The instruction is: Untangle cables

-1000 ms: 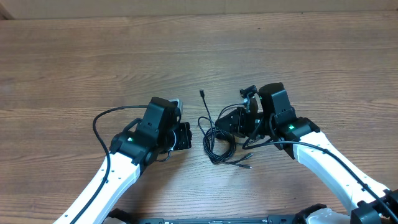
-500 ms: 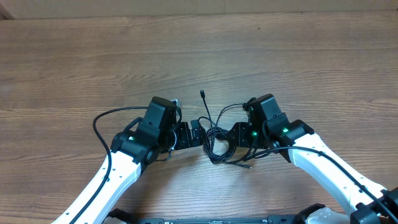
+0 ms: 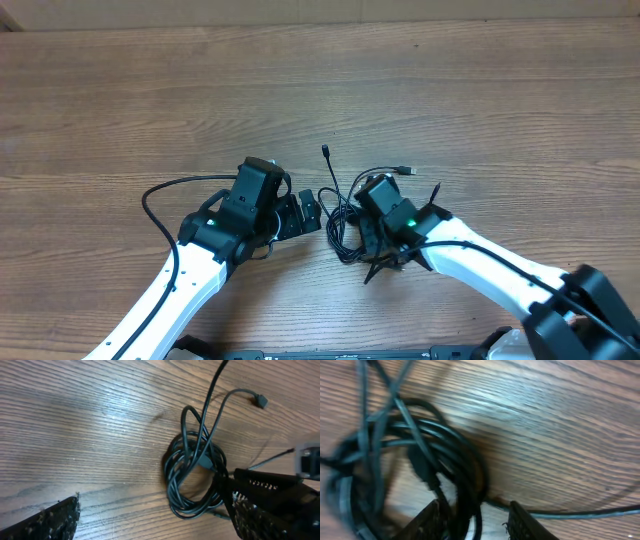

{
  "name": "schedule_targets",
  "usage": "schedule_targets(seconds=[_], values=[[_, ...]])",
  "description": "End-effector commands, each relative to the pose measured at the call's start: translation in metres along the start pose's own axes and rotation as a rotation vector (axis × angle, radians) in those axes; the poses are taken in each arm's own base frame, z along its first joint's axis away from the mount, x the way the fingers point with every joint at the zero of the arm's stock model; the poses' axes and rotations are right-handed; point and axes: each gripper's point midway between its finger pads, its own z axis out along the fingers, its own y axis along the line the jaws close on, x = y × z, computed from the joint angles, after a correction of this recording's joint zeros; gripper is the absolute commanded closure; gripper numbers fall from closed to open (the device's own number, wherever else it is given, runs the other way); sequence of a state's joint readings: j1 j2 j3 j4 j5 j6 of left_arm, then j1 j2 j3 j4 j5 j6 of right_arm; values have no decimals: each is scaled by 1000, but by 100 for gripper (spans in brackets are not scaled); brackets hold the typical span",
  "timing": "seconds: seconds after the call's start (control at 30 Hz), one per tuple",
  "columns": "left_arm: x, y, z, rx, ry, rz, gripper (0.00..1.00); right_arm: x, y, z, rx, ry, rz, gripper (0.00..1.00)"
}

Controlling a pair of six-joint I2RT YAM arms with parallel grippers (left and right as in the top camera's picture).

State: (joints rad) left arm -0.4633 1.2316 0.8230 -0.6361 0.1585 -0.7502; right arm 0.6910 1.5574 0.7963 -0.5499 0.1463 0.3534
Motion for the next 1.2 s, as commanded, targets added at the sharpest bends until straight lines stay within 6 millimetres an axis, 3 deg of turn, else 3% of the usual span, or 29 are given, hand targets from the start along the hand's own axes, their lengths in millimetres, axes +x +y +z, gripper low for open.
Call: schedule_targets(seconds=[0.0,0.1,0.23,0.33,0.43,0.63,0.83,1.07,1.17], values=[[-8,0,-2,-21,-34,-10,0,-6,-16,4,112,-35,-47,64],[-8,0,-2,-20,-34,-10,0,-8,-15,5,114,-40,-64,75],[-8,0,-2,-20,-34,-10,0,-9,-15,5,111,-46,-56,96],[-8,1,-2,-23,-31,-11,0,-12,-10,3,88,-51,-13,96],[-6,3,-2,-30,-23,-12,1,-19,7,-7,1,-41,-9,96],[-1,7,-2,-46,-7,-15,0,-38,31,-54,-132,-50,11,96],[-1,7,-2,-48,-5,-16,0,-33,52,-92,-292,-45,1,96],[1,5,-2,-36,6,-40,0,-39,54,-103,-317,-83,40,96],[5,-1,-2,-5,30,-43,6,-41,60,-106,-354,-79,81,96]])
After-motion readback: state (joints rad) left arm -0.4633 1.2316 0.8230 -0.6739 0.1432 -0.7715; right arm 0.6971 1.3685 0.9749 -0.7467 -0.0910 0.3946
